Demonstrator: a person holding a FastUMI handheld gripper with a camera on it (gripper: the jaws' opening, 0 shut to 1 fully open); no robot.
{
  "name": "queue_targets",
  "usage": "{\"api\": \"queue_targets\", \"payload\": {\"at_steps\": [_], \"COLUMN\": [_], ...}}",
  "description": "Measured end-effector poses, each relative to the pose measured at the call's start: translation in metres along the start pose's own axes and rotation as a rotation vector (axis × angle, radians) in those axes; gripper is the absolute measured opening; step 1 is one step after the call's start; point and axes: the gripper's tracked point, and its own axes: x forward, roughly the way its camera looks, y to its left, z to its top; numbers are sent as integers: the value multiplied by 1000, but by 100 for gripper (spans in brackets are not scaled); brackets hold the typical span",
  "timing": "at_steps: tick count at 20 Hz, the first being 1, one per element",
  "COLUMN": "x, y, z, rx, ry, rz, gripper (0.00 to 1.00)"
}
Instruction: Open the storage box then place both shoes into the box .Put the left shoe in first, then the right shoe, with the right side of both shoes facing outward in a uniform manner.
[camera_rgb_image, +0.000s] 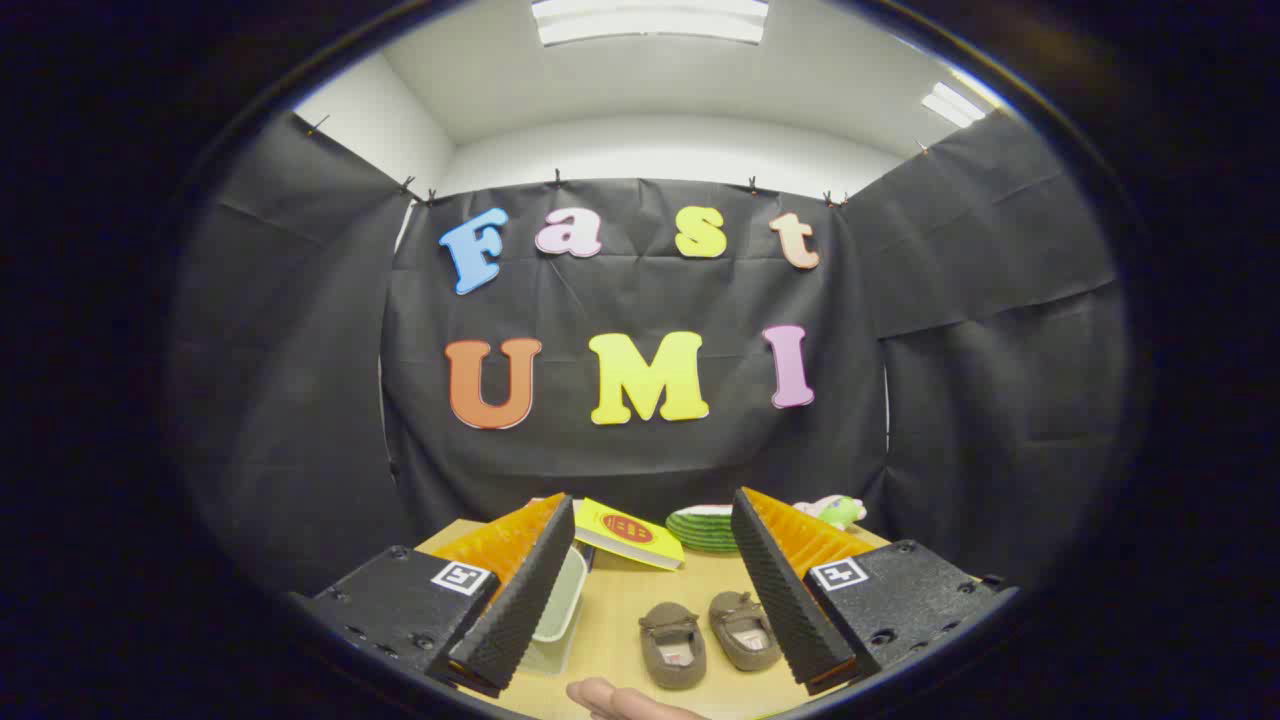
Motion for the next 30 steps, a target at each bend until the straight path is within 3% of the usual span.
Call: {"api": "queue_targets", "payload": {"at_steps": [17,21,30], "x": [13,34,108], "y": [-26,-16,-11], "z": [-26,-48,-126], "rx": [47,72,16], "ry": [40,99,266], "rz": [-43,3,-15], "gripper": [100,100,100]}}
